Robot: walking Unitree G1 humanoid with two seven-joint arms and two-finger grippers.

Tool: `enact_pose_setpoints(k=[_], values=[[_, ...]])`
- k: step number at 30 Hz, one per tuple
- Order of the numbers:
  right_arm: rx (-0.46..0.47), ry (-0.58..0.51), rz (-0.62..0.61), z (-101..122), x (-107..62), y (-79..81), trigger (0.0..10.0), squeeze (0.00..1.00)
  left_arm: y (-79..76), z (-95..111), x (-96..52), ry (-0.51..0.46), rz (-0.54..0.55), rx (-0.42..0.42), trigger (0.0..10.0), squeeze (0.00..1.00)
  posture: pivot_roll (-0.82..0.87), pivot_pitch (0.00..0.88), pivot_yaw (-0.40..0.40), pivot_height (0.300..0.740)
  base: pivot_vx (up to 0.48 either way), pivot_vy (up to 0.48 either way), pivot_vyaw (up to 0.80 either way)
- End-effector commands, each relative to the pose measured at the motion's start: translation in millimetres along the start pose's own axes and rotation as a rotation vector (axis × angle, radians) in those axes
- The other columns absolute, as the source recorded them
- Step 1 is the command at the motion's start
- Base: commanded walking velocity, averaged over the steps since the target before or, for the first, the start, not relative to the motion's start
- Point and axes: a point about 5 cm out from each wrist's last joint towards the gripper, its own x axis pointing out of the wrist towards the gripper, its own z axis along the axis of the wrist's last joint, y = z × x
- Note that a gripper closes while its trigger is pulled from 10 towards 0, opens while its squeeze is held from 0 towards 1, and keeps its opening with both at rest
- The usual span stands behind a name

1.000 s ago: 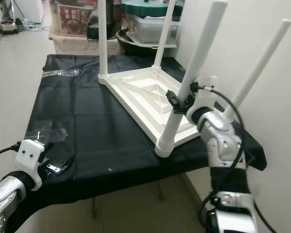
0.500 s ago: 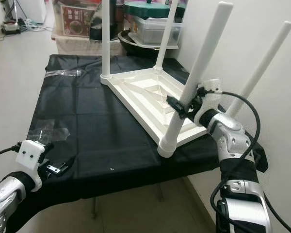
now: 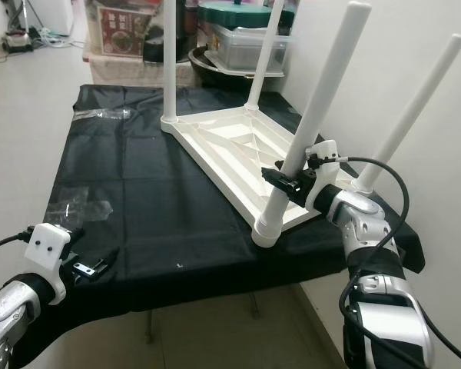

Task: Building children table

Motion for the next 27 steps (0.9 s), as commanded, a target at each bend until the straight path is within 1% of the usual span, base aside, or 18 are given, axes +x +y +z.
enact_pose_setpoints(k=[1,7,9,11,12,13,14,16,17,18,19,20,21,22,24,25,26,27], values=[[-0.020,-0.019,-0.023,5.4,-5.8,-6.7,0.0,0.00,0.0,-0.2,-1.0,0.001,-0.011,0.017,10.0,0.00,0.12,0.000,-0.141,0.740,0.000,0.000,0.00],[-0.011,-0.030,-0.072,2.0,-6.0,-9.8,0.0,0.00,-0.2,-0.1,-1.3,0.001,-0.016,0.018,10.0,0.00,0.12,0.000,-0.138,0.740,0.000,0.000,0.00],[0.016,-0.020,-0.198,-3.4,-1.6,-12.1,0.0,0.00,-0.2,0.0,-1.2,0.000,-0.016,0.019,10.0,0.00,0.12,0.000,-0.138,0.740,0.000,0.000,0.00],[0.065,-0.018,-0.349,-10.0,5.4,-9.7,0.0,0.00,-0.1,0.6,-1.5,-0.002,-0.014,0.018,10.0,0.00,0.12,0.000,-0.144,0.740,0.000,0.000,0.00],[0.099,-0.021,-0.457,-14.6,8.9,-6.7,0.0,0.00,-0.3,0.7,-1.6,-0.002,-0.014,0.018,10.0,0.00,0.12,0.000,-0.143,0.740,0.000,0.000,0.00],[0.099,-0.021,-0.457,-14.6,8.9,-6.7,0.0,0.00,-0.3,0.7,-1.6,-0.002,-0.014,0.018,10.0,0.00,0.12,0.000,-0.143,0.740,0.000,0.000,0.00],[0.125,-0.023,-0.528,-17.9,10.7,-5.0,0.0,0.00,-0.4,0.8,-1.6,-0.003,-0.013,0.017,10.0,0.00,0.12,0.000,-0.143,0.740,0.000,0.000,0.00],[0.125,-0.023,-0.528,-17.9,10.7,-5.0,0.0,0.00,-0.4,0.8,-1.6,-0.003,-0.013,0.017,10.0,0.00,0.12,0.000,-0.143,0.740,0.000,0.000,0.00],[0.154,-0.001,-0.657,-26.8,14.2,4.7,0.0,0.00,-0.9,0.4,-1.7,-0.002,-0.012,0.017,10.0,0.00,0.12,0.000,-0.141,0.740,0.000,0.000,0.00],[0.154,-0.001,-0.657,-26.8,14.2,4.7,0.0,0.00,-0.9,0.4,-1.7,-0.002,-0.012,0.017,10.0,0.00,0.12,0.000,-0.141,0.740,0.000,0.000,0.00],[0.199,0.036,-0.776,-39.9,24.1,32.9,0.0,0.00,-1.4,0.3,-1.6,-0.003,-0.009,0.014,10.0,0.00,0.12,0.000,-0.141,0.740,0.000,0.000,0.00],[0.199,0.036,-0.776,-39.9,24.1,32.9,0.0,0.00,-1.4,0.3,-1.6,-0.003,-0.009,0.014,10.0,0.00,0.12,0.000,-0.141,0.740,0.000,0.000,0.00],[0.247,0.066,-0.860,-47.4,30.3,59.4,0.0,0.00,-1.7,0.2,-1.3,-0.003,-0.006,0.012,10.0,0.00,0.13,0.000,-0.142,0.740,0.000,0.000,0.00],[0.283,0.084,-0.915,-50.7,32.4,76.2,0.0,0.00,-1.9,0.2,-1.1,-0.004,-0.005,0.010,10.0,0.00,0.13,0.000,-0.142,0.740,0.000,0.000,0.00],[0.283,0.084,-0.915,-50.7,32.4,76.2,0.0,0.00,-1.9,0.2,-1.1,-0.004,-0.005,0.010,10.0,0.00,0.13,0.000,-0.142,0.740,0.000,0.000,0.00],[0.308,0.091,-0.915,-49.8,40.4,91.9,0.0,0.00,-1.7,0.9,-0.3,-0.006,-0.001,0.009,10.0,0.00,0.13,0.000,-0.144,0.740,0.000,0.000,0.00],[0.308,0.091,-0.915,-49.8,40.4,91.9,0.0,0.00,-1.7,0.9,-0.3,-0.006,-0.001,0.009,10.0,0.00,0.13,0.000,-0.144,0.740,0.000,0.000,0.00],[0.314,0.090,-0.917,-46.8,48.4,100.5,0.0,0.00,-1.7,1.5,0.7,-0.008,0.002,0.007,10.0,0.00,0.13,0.000,-0.143,0.740,0.000,0.000,0.00]])
